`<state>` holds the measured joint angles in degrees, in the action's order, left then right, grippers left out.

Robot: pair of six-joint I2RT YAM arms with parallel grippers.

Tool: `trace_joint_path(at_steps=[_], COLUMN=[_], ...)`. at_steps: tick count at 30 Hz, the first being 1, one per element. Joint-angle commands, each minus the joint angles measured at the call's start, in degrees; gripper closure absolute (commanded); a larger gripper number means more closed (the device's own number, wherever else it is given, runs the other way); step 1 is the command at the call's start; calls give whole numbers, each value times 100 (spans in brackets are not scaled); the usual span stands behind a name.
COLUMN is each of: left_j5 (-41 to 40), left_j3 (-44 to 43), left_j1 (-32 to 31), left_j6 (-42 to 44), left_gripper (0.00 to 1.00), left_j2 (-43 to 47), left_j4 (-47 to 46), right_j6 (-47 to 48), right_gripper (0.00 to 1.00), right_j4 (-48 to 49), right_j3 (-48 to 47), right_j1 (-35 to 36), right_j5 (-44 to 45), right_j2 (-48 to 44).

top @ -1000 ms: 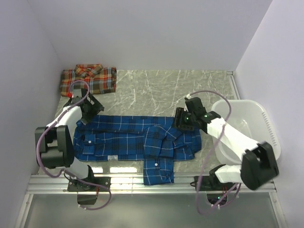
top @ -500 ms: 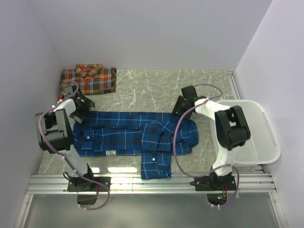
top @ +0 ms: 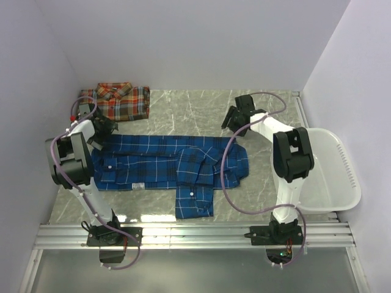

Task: Fold and stack the long sleeve shirts
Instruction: Fold the shirt

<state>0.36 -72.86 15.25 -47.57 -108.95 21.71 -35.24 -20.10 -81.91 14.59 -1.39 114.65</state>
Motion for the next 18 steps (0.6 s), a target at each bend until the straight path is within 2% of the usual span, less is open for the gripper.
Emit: trace_joint_path(at_steps=[1,5,8,11,18], left_j5=[-133,-256,-203,-124,87], left_j3=[192,535,852,1063,1178], left_j1=[5,-179,-311,-347,-347], left_j6=[187,362,441,389,213], left_gripper=[4,4,5,5,5], left_j2=[785,1769,2052,1913,1324], left_j4=[254,307,228,123,-115], right_j6=[88,-245,-622,-826,-817], right_gripper=[30,31,32,33,33], right_j4=[251,707,1181,1639,1834], right_j3=[297,1157,1789,2265,2574], right_j1=[18,132,220,290,229], right_j5=[-186,-713,-1187,-1469,-1224], right_j2=[-977,-1655,-1981,-2052,-1499])
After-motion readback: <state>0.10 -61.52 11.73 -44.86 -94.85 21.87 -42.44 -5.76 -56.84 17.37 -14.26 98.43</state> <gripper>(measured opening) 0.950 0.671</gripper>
